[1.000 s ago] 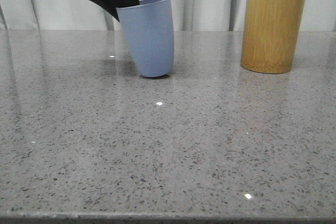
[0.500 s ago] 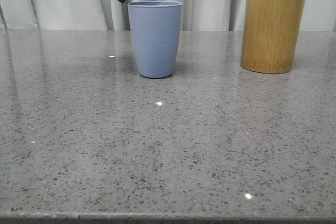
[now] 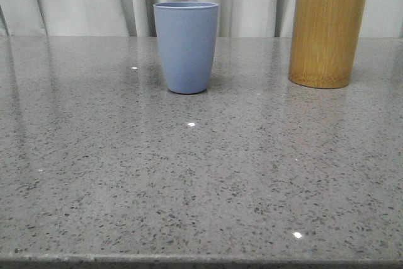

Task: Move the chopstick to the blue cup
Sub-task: 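Open the left gripper and withdraw it from the blue cup, then reach the right gripper into the bamboo cup and grasp the pink chopstick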

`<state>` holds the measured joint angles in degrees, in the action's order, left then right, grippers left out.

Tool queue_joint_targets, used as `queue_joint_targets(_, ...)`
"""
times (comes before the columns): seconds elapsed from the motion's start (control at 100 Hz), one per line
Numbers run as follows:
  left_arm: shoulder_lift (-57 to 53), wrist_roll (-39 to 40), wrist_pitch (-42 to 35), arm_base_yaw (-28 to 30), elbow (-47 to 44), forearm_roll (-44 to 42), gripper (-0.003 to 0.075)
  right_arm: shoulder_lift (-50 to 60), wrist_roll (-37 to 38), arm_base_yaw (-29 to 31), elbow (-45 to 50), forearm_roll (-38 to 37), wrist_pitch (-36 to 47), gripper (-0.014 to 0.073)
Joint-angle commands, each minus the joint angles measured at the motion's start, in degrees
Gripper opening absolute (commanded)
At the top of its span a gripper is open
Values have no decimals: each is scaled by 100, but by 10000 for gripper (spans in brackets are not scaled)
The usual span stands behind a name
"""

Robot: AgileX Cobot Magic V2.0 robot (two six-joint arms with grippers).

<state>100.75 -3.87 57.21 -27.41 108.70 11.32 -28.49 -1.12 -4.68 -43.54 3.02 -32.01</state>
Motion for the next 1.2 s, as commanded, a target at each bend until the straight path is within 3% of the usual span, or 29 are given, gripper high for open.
queue_joint_targets(0.0, -499, 228, -343, -18, 54, -310, 432, -73, -20, 20, -176, 12, 458, 622)
queue_joint_targets(0.38, -1780, 921, -1297, 39, -1774, -1093, 432, -85, -20, 20, -60, 19, 459, 622)
queue_joint_targets(0.86, -3526, 977, -2024, 1375, -4372, -1083, 432, -570, -20, 9, 32, 449, 1066, 622)
queue_joint_targets(1.19, -3761, 977, -2136, 1408, -4834, -1083, 430, -1334, -158, -555, 79, 454, 1750, 622)
